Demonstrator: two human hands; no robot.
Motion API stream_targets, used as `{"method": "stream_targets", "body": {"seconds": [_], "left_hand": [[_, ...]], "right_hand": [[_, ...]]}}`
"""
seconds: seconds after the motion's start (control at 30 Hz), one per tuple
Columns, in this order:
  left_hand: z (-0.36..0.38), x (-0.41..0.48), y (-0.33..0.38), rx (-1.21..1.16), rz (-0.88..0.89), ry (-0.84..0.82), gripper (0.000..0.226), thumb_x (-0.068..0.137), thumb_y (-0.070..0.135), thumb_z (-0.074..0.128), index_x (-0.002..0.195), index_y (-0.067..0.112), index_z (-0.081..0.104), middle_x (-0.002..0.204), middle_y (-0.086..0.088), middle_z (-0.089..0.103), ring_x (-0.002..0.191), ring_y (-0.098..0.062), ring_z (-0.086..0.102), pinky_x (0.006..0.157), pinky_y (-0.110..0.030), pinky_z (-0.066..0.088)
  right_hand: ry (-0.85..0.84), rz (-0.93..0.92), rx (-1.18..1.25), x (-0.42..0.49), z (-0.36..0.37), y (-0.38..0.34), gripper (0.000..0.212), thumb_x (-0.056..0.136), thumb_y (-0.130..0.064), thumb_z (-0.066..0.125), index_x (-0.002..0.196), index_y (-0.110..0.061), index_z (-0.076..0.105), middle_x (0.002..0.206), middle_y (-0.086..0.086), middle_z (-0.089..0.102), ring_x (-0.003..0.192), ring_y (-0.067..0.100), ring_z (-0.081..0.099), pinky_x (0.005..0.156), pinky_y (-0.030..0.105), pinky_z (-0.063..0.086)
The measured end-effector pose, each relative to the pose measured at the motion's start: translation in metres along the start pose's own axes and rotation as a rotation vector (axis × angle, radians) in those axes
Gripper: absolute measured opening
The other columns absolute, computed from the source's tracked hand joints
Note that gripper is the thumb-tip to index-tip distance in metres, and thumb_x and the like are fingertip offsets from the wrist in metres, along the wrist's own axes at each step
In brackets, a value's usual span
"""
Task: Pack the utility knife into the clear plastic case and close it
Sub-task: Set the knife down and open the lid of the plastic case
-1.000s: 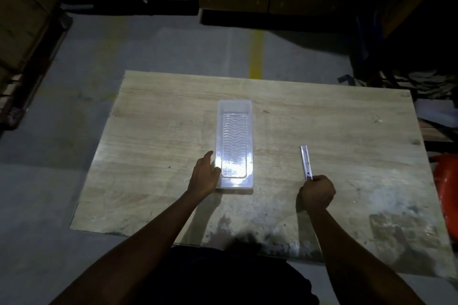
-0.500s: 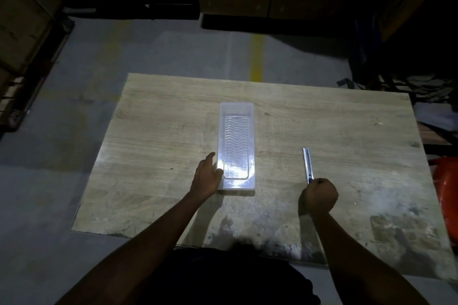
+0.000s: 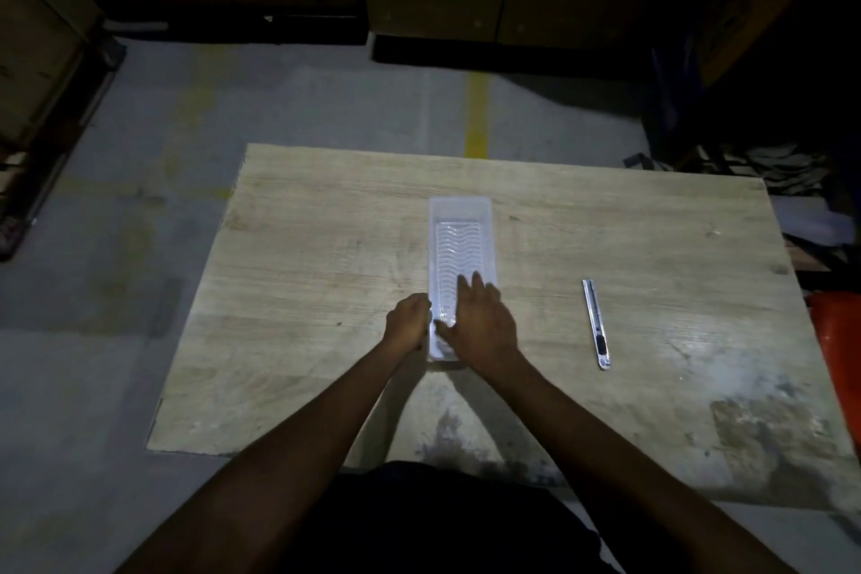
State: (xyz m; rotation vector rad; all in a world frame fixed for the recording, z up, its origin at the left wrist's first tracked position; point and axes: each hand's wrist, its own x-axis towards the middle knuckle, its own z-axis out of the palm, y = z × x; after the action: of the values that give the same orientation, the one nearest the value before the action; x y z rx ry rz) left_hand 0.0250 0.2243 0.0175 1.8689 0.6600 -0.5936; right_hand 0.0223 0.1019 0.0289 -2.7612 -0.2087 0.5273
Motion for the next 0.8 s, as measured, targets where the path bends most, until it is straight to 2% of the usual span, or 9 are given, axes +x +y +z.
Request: {"method": "stream_targets", "body": {"seconds": [0.1,0.23,0.37,0.43,0.5,0.57,0.6,0.7,0.8], "left_hand": [[-0.006,0.003,0.0,0.001,-0.05,-0.041,0.039,0.093,0.021,0.035,0.105,0.001,0.066,0.114,-0.021,0.069,0.107,-0.038,0.064,0.099,-0.05,0.05],[-0.008,0.002,-0.004,0.047,-0.063,-0.11,0.04,0.097,0.025,0.036,0.122,0.005,0.06,0.131,-0.019,0.06,0.12,-0.035,0.058,0.103,-0.047,0.048],[-0.008,0.003,-0.007,0.103,-0.068,-0.141,0.025,0.096,0.014,0.034,0.093,0.005,0.058,0.122,-0.026,0.06,0.111,-0.039,0.059,0.097,-0.049,0.05],[-0.009,0.003,-0.008,0.036,-0.067,-0.156,0.027,0.096,0.02,0.034,0.076,0.017,0.053,0.125,-0.026,0.061,0.112,-0.04,0.06,0.095,-0.047,0.052],[-0.01,0.002,-0.011,-0.096,-0.09,-0.167,0.026,0.096,0.029,0.039,0.073,0.028,0.051,0.131,-0.024,0.059,0.103,-0.035,0.064,0.081,-0.04,0.055],[-0.013,0.003,-0.01,-0.133,-0.106,-0.194,0.023,0.096,0.032,0.04,0.079,0.026,0.055,0.131,-0.026,0.059,0.082,-0.026,0.062,0.068,-0.033,0.053],[-0.013,0.005,-0.009,-0.109,-0.107,-0.213,0.025,0.096,0.03,0.039,0.085,0.02,0.059,0.129,-0.027,0.06,0.08,-0.026,0.062,0.068,-0.034,0.053],[-0.013,0.009,-0.008,0.016,-0.084,-0.248,0.038,0.094,0.025,0.037,0.112,0.003,0.063,0.121,-0.024,0.066,0.094,-0.034,0.068,0.084,-0.046,0.058],[-0.015,0.011,-0.01,0.056,-0.03,-0.264,0.036,0.094,0.025,0.042,0.116,0.005,0.063,0.12,-0.02,0.067,0.093,-0.034,0.069,0.081,-0.046,0.059]], "right_hand": [[-0.195,0.049,-0.1,-0.004,0.02,-0.019,0.102,0.083,-0.058,0.059,0.152,-0.006,0.005,0.16,0.025,0.002,0.145,0.049,0.004,0.115,0.058,0.023],[-0.193,0.072,-0.252,-0.009,0.04,-0.026,0.113,0.081,-0.058,0.064,0.151,-0.001,-0.004,0.157,0.031,-0.011,0.142,0.056,-0.005,0.113,0.063,0.021],[-0.168,0.061,-0.264,-0.004,0.045,-0.026,0.107,0.083,-0.053,0.064,0.15,0.001,0.0,0.157,0.033,-0.005,0.141,0.058,0.001,0.11,0.065,0.027],[-0.181,0.034,-0.27,-0.002,0.043,-0.021,0.112,0.078,-0.058,0.066,0.15,0.002,0.002,0.157,0.035,-0.002,0.14,0.059,0.005,0.106,0.065,0.031],[-0.187,0.011,-0.267,-0.002,0.041,-0.015,0.117,0.075,-0.062,0.067,0.15,0.001,0.003,0.157,0.034,0.0,0.14,0.059,0.007,0.105,0.065,0.034],[-0.185,0.009,-0.243,-0.002,0.039,-0.012,0.119,0.073,-0.067,0.065,0.151,-0.001,0.004,0.158,0.032,0.002,0.141,0.057,0.008,0.107,0.064,0.033],[-0.181,0.011,-0.233,-0.001,0.039,-0.011,0.118,0.073,-0.069,0.063,0.151,-0.002,0.005,0.158,0.031,0.004,0.142,0.055,0.009,0.107,0.063,0.034],[-0.18,-0.001,-0.233,0.004,0.033,-0.012,0.115,0.072,-0.072,0.058,0.151,-0.002,0.011,0.157,0.03,0.013,0.141,0.055,0.017,0.107,0.059,0.037],[-0.211,-0.012,-0.211,0.007,0.023,-0.009,0.117,0.068,-0.071,0.063,0.151,-0.004,0.015,0.157,0.028,0.018,0.139,0.053,0.023,0.108,0.055,0.035]]}}
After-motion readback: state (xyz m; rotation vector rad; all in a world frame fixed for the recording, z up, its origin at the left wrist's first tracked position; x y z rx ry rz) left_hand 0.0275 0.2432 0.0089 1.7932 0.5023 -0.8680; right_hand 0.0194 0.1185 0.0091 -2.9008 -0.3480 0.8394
